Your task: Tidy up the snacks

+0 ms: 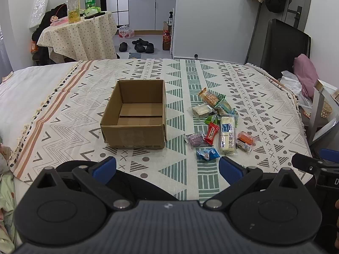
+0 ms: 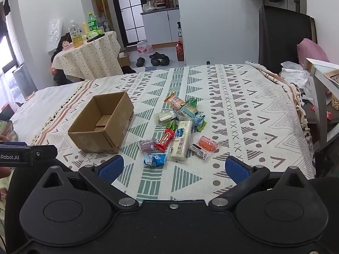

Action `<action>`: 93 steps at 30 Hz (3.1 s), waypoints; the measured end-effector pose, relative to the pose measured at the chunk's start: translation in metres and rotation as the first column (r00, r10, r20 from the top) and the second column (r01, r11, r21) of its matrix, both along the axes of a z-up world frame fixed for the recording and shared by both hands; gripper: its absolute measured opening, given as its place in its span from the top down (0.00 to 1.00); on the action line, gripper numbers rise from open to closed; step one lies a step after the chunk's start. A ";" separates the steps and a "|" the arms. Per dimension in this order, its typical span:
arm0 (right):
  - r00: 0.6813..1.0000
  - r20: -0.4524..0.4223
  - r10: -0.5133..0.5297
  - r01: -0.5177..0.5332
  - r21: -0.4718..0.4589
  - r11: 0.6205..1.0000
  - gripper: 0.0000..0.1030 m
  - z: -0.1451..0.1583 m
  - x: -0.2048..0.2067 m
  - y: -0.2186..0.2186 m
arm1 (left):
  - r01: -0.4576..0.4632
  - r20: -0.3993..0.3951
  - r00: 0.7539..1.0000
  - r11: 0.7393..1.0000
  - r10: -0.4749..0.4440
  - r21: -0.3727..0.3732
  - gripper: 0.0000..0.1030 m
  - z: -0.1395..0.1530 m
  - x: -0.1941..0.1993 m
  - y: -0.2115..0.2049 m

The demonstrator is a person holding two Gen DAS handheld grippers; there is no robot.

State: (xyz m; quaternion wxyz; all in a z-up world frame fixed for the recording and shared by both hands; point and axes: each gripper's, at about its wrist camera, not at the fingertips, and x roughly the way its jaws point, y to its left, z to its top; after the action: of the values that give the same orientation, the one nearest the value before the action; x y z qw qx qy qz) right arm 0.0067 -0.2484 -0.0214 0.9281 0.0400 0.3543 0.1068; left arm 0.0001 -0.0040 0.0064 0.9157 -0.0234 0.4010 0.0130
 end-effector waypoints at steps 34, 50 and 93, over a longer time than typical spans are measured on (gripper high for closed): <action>1.000 0.014 0.024 -0.023 -0.013 1.000 0.00 0.008 -0.002 0.009 | -0.007 0.006 1.000 1.000 0.007 -0.017 0.00 0.005 -0.003 0.008; 1.000 0.011 0.011 -0.011 0.010 1.000 0.00 0.008 -0.002 0.005 | 0.004 0.008 1.000 1.000 -0.004 -0.023 0.00 0.005 -0.004 0.003; 1.000 -0.024 0.006 -0.005 0.026 1.000 0.01 -0.030 0.051 -0.022 | -0.011 -0.079 0.997 0.999 0.008 -0.034 0.02 -0.051 0.067 -0.031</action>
State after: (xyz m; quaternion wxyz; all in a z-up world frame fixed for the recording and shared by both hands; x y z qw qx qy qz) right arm 0.0575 -0.2700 -0.0511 0.9229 0.0522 0.3642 0.1135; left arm 0.0672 -0.0345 -0.0444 0.8986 -0.0407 0.4368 0.0113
